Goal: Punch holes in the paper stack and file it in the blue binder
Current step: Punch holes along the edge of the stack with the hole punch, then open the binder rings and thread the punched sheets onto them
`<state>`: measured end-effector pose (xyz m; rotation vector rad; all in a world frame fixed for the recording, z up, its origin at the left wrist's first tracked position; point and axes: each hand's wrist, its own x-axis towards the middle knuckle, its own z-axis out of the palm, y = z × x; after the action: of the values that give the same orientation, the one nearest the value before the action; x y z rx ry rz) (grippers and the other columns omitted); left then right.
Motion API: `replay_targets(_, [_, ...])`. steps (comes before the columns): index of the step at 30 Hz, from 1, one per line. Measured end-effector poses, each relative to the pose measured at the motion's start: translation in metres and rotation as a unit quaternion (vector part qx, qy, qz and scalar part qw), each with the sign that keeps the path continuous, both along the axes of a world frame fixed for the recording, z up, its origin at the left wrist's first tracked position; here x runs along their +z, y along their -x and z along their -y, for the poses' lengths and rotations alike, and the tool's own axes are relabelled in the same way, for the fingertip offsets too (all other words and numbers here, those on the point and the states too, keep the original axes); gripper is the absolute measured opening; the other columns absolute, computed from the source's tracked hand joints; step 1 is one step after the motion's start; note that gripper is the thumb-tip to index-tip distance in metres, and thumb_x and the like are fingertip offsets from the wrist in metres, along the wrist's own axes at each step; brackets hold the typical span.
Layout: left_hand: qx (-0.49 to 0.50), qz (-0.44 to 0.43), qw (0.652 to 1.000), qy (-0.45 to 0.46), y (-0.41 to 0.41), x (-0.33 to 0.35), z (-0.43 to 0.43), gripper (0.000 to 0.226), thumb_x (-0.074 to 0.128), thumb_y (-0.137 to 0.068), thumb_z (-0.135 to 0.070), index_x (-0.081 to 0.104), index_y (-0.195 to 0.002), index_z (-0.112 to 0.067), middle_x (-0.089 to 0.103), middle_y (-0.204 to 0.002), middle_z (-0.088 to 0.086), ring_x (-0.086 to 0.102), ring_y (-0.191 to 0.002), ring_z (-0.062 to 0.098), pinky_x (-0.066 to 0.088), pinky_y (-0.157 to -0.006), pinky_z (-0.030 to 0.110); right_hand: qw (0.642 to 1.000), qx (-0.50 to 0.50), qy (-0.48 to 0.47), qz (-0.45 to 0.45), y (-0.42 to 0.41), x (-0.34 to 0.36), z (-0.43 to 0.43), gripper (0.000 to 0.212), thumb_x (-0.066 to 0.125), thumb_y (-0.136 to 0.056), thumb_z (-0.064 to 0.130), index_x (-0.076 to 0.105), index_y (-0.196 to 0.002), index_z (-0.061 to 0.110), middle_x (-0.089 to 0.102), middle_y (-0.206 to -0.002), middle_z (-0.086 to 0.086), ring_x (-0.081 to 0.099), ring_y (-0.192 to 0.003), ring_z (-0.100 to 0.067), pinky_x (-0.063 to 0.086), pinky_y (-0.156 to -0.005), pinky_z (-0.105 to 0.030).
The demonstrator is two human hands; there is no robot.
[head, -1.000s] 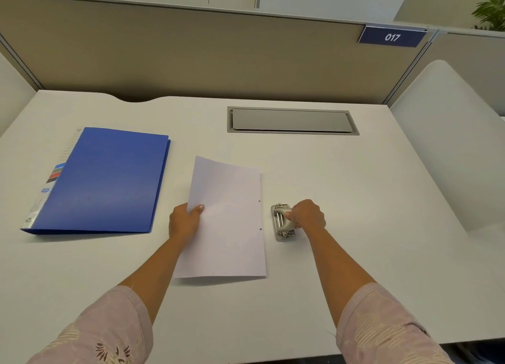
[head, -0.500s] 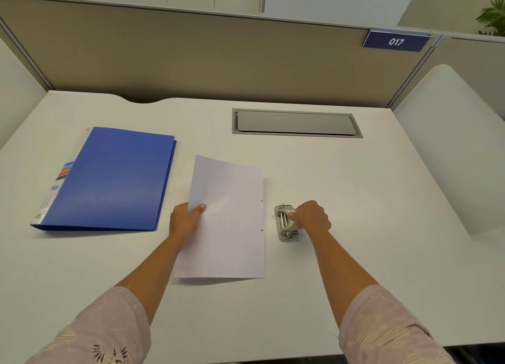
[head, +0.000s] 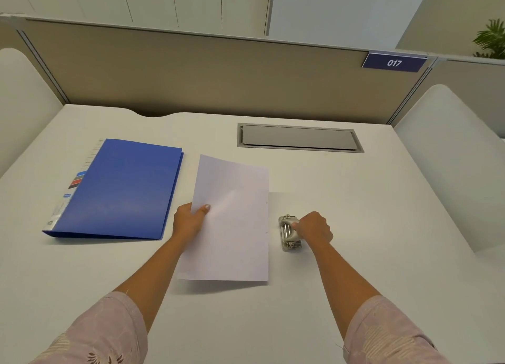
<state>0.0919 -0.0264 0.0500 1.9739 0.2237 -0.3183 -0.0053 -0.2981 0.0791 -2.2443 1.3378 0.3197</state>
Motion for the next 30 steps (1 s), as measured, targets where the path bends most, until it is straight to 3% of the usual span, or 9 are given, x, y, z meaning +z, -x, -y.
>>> replay_targets(7, [0.001, 0.013, 1.0, 0.021, -0.003, 0.015, -0.002, 0.047, 0.063, -0.088, -0.04, 0.059, -0.121, -0.006, 0.065, -0.114, 0.011, 0.061, -0.096, 0.028, 0.05, -0.08, 0.036, 0.999, 0.03, 0.022, -0.009, -0.001, 0.004, 0.004, 0.025, 0.071, -0.073, 0.036, 0.059, -0.077, 0.014, 0.063, -0.082, -0.002, 0.06, -0.077, -0.024, 0.04, -0.066, -0.027])
replay_targets(9, [0.008, 0.018, 0.999, 0.033, -0.004, 0.021, -0.003, 0.046, 0.064, -0.088, -0.04, 0.061, -0.119, -0.007, 0.066, -0.11, 0.01, 0.062, -0.095, 0.028, 0.051, -0.079, 0.036, 0.998, 0.052, 0.045, -0.007, -0.001, 0.008, 0.005, 0.029, 0.07, -0.076, 0.041, 0.059, -0.086, 0.016, 0.064, -0.092, -0.002, 0.063, -0.085, -0.024, 0.04, -0.069, -0.027])
replay_targets(11, [0.013, 0.027, 0.998, 0.052, -0.005, 0.031, -0.004, 0.04, 0.065, -0.087, -0.039, 0.063, -0.114, -0.009, 0.067, -0.103, 0.006, 0.063, -0.09, 0.025, 0.051, -0.072, 0.032, 0.994, 0.068, 0.063, 0.063, -0.005, 0.016, 0.006, 0.034, 0.064, -0.083, 0.045, 0.058, -0.103, 0.019, 0.062, -0.102, 0.0, 0.062, -0.096, -0.024, 0.043, -0.078, -0.031])
replay_targets(13, [0.018, 0.045, 0.996, 0.072, -0.007, 0.045, -0.006, 0.028, 0.066, -0.087, -0.038, 0.066, -0.102, -0.014, 0.068, -0.091, 0.0, 0.064, -0.084, 0.021, 0.048, -0.062, 0.025, 0.98, 0.076, 0.014, 0.185, -0.012, 0.031, 0.003, 0.035, 0.058, -0.087, 0.048, 0.058, -0.108, 0.02, 0.065, -0.102, 0.003, 0.062, -0.095, -0.021, 0.047, -0.083, -0.035])
replay_targets(15, [0.024, 0.063, 0.994, 0.089, -0.01, 0.061, -0.008, 0.015, 0.067, -0.086, -0.036, 0.066, -0.086, -0.022, 0.067, -0.081, -0.006, 0.066, -0.077, 0.018, 0.046, -0.055, 0.023, 0.945, 0.079, -0.11, 0.298, -0.023, 0.052, -0.005, 0.038, 0.053, -0.09, 0.053, 0.06, -0.107, 0.02, 0.069, -0.101, 0.003, 0.066, -0.09, -0.017, 0.051, -0.08, -0.036])
replay_targets(19, [0.031, 0.108, 0.986, 0.119, -0.013, 0.093, -0.016, 0.014, 0.068, -0.085, -0.036, 0.066, -0.077, -0.025, 0.069, -0.076, -0.01, 0.066, -0.067, 0.006, 0.046, -0.051, 0.018, 0.881, 0.159, -0.291, 0.337, -0.039, 0.096, -0.029, 0.043, 0.046, -0.087, 0.064, 0.064, -0.108, 0.03, 0.071, -0.1, 0.012, 0.069, -0.087, -0.007, 0.051, -0.083, -0.031])
replay_targets(23, [0.034, 0.135, 0.98, 0.143, -0.018, 0.117, -0.023, 0.017, 0.068, -0.085, -0.038, 0.067, -0.083, -0.021, 0.071, -0.08, -0.005, 0.068, -0.07, 0.012, 0.05, -0.055, 0.024, 0.841, 0.244, -0.317, 0.364, -0.048, 0.104, -0.044, 0.034, 0.066, -0.084, 0.047, 0.068, -0.112, 0.027, 0.074, -0.101, 0.006, 0.068, -0.089, -0.01, 0.051, -0.078, -0.027])
replay_targets(26, [0.031, 0.16, 0.974, 0.158, -0.021, 0.132, -0.028, 0.017, 0.067, -0.085, -0.041, 0.066, -0.084, -0.023, 0.071, -0.082, -0.004, 0.068, -0.073, 0.013, 0.051, -0.056, 0.024, 0.813, 0.215, -0.335, 0.425, -0.055, 0.11, -0.055, 0.019, 0.067, -0.088, 0.027, 0.07, -0.106, 0.022, 0.076, -0.097, 0.004, 0.071, -0.086, -0.013, 0.053, -0.068, -0.023])
replay_targets(30, [0.017, 0.175, 0.969, 0.174, -0.019, 0.138, -0.034, 0.018, 0.067, -0.083, -0.043, 0.067, -0.085, -0.025, 0.072, -0.081, -0.007, 0.069, -0.075, 0.01, 0.052, -0.058, 0.021, 0.797, 0.186, -0.345, 0.46, -0.061, 0.114, -0.066, 0.014, 0.067, -0.088, 0.022, 0.07, -0.102, 0.024, 0.076, -0.094, 0.007, 0.072, -0.082, -0.009, 0.052, -0.062, -0.014])
